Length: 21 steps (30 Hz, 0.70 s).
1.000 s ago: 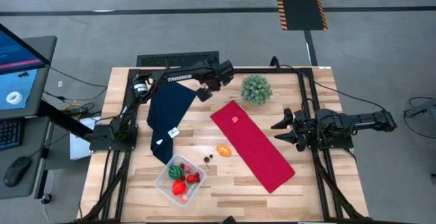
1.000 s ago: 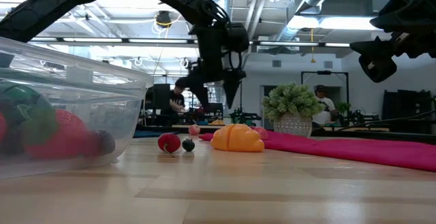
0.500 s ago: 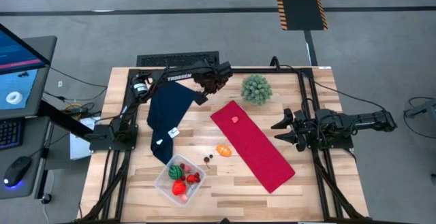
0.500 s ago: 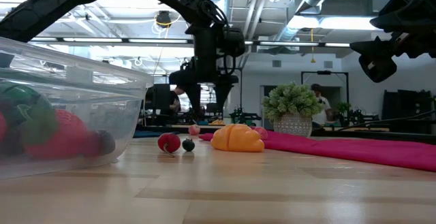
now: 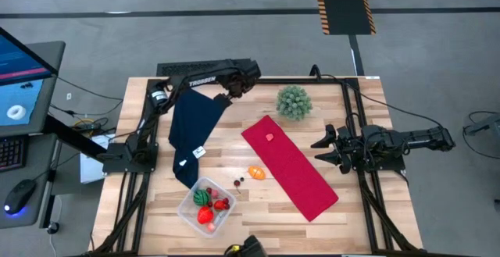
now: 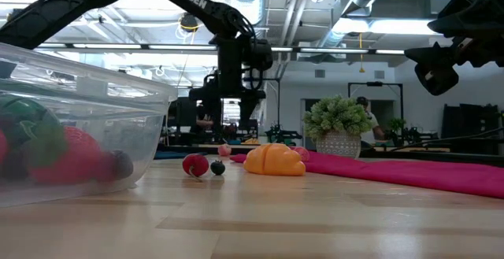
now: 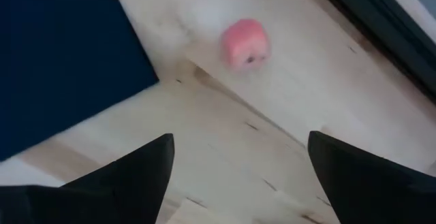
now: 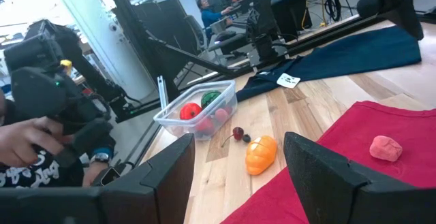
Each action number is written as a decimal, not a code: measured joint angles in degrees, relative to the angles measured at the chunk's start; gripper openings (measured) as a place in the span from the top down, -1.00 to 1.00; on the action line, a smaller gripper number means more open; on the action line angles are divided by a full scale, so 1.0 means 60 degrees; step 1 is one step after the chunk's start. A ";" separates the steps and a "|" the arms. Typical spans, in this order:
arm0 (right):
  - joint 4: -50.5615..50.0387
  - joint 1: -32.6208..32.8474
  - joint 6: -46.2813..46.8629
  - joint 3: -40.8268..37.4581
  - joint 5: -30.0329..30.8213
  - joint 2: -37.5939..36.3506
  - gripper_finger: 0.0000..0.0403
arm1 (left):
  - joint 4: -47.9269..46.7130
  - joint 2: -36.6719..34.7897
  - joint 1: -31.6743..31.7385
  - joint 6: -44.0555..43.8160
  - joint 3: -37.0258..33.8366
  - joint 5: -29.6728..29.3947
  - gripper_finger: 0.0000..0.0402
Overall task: Pick and placing Produce into tupperware
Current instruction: Put the peach into the transparent bin
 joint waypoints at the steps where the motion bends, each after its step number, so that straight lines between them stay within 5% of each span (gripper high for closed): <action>1: 0.0000 -0.0001 -0.0001 0.0000 0.0000 0.0000 -0.24 | 0.0045 0.0000 0.0042 0.0043 0.0000 0.0007 -0.59; 9: 0.0000 -0.0001 -0.0002 0.0000 0.0000 0.0001 -0.24 | 0.0603 0.0000 0.0192 0.0156 0.0000 0.0136 -0.29; 17: 0.0000 -0.0001 0.0001 0.0000 -0.0002 -0.0002 -0.24 | 0.0199 0.0000 0.0516 0.0070 0.0000 0.0674 -0.26; 21: 0.0000 -0.0003 0.0001 0.0000 0.0000 -0.0002 -0.24 | 0.0220 0.0001 0.0379 -0.0439 0.0000 0.0067 -0.26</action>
